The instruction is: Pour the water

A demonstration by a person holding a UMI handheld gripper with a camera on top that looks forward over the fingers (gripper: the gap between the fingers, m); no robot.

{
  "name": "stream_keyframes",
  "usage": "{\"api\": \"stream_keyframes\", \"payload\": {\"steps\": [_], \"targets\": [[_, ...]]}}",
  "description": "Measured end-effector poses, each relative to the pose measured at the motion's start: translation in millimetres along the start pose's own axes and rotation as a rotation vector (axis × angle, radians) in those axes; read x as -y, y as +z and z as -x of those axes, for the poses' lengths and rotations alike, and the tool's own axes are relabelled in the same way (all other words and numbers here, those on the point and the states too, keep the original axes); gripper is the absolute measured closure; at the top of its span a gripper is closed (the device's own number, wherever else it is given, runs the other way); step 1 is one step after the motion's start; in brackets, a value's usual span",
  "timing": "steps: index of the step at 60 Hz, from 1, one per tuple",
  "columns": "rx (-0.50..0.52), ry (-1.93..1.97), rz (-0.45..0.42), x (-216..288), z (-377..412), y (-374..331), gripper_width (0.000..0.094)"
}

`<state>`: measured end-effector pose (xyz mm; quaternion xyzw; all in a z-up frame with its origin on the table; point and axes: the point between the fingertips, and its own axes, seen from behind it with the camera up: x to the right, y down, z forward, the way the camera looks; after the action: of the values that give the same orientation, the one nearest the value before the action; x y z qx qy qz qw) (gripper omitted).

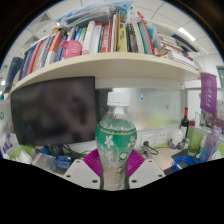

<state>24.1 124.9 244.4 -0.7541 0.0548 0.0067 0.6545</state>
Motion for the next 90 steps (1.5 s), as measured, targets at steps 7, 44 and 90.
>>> {"api": "stream_keyframes", "payload": {"steps": [7, 44, 90], "targets": [[-0.017, -0.033, 0.071, -55, -43, 15, 0.0658], [0.015, -0.002, 0.07, -143, -97, 31, 0.0471], [-0.009, -0.007, 0.346, -139, 22, -179, 0.0083]]}}
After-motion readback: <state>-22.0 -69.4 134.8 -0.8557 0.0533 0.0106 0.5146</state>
